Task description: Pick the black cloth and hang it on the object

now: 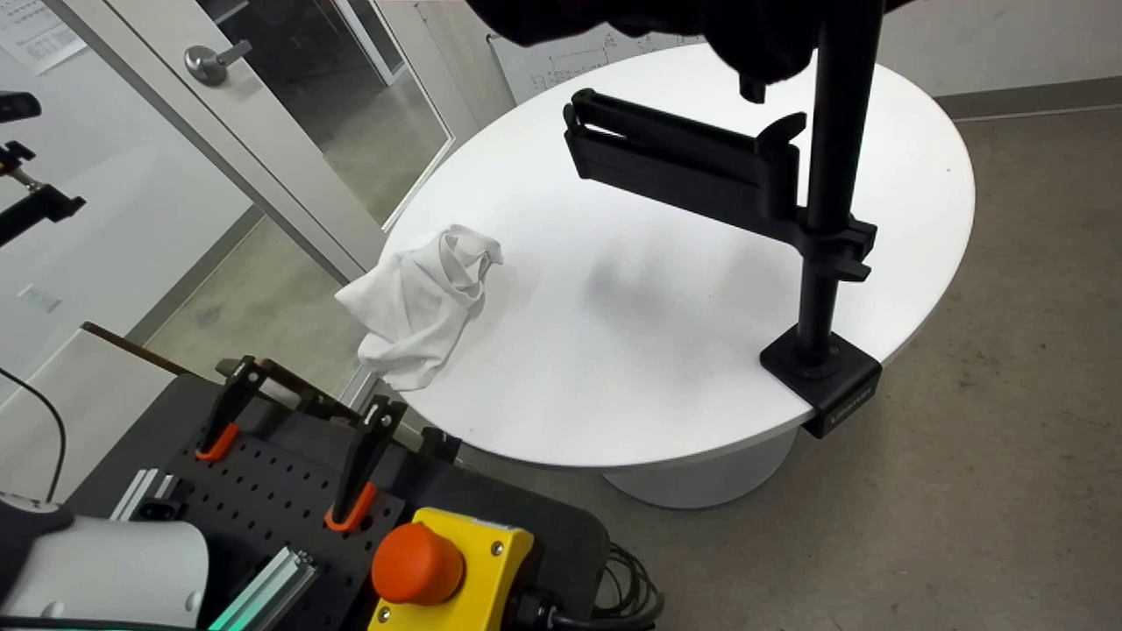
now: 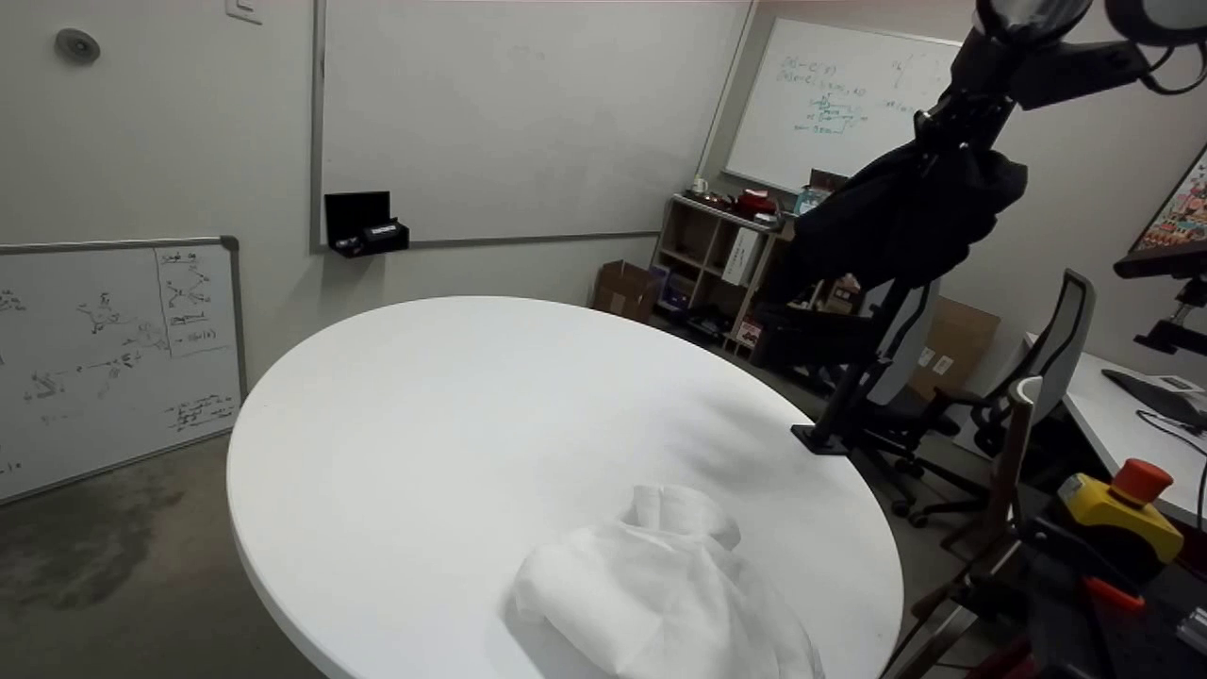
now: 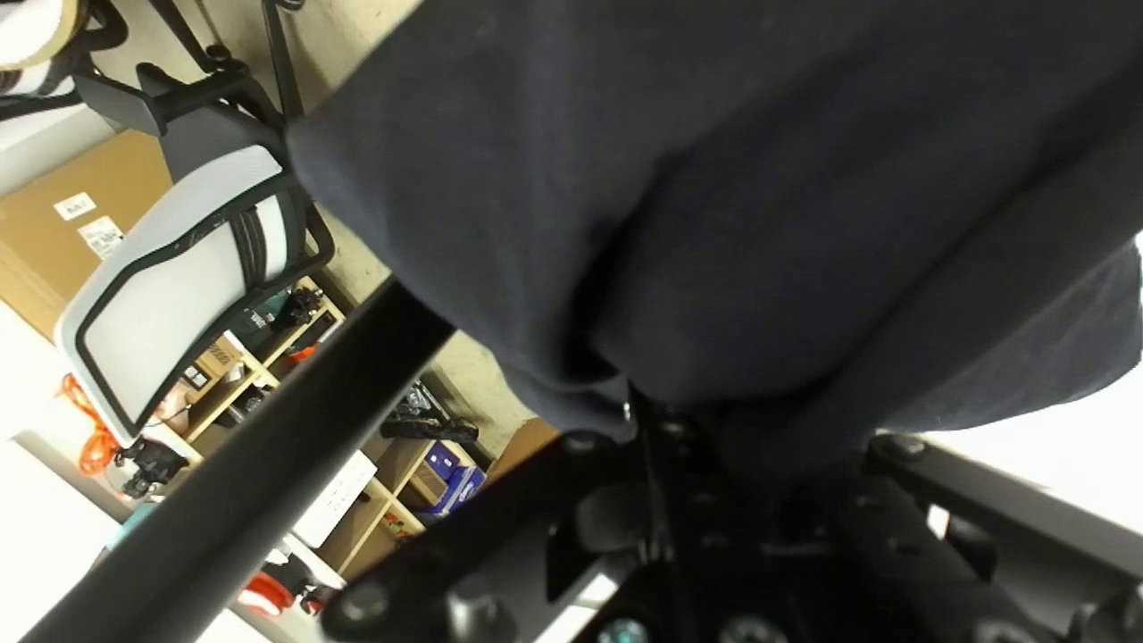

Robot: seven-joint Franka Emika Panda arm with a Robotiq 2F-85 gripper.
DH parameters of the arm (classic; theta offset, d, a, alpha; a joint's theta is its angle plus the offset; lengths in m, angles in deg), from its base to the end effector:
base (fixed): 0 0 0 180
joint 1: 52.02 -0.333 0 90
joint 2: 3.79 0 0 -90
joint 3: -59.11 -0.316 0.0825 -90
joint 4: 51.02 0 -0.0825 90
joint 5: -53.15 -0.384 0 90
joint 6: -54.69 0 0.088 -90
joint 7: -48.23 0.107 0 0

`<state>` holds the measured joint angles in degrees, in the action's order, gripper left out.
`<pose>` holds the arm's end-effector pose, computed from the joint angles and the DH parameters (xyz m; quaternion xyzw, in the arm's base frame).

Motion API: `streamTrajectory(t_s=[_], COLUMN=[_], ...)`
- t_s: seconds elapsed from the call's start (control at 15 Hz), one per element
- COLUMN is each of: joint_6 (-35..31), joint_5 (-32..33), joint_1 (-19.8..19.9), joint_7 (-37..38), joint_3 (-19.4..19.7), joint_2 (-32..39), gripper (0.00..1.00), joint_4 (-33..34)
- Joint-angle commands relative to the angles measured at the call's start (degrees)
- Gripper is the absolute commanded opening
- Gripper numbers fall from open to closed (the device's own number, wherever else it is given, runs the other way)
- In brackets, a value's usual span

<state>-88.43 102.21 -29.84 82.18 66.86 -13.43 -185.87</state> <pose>0.4396 -0.2491 0.4272 0.9180 -0.2321 0.1545 0.2821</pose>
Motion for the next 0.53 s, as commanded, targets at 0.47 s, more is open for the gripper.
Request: streamTrajectory(t_s=[0.47], joint_6=[-3.6], joint_5=[2.0], joint_1=[-5.6], joint_7=[1.2], joint_3=[4.8], joint_2=[16.2], gripper=[0.03], joint_4=[6.3])
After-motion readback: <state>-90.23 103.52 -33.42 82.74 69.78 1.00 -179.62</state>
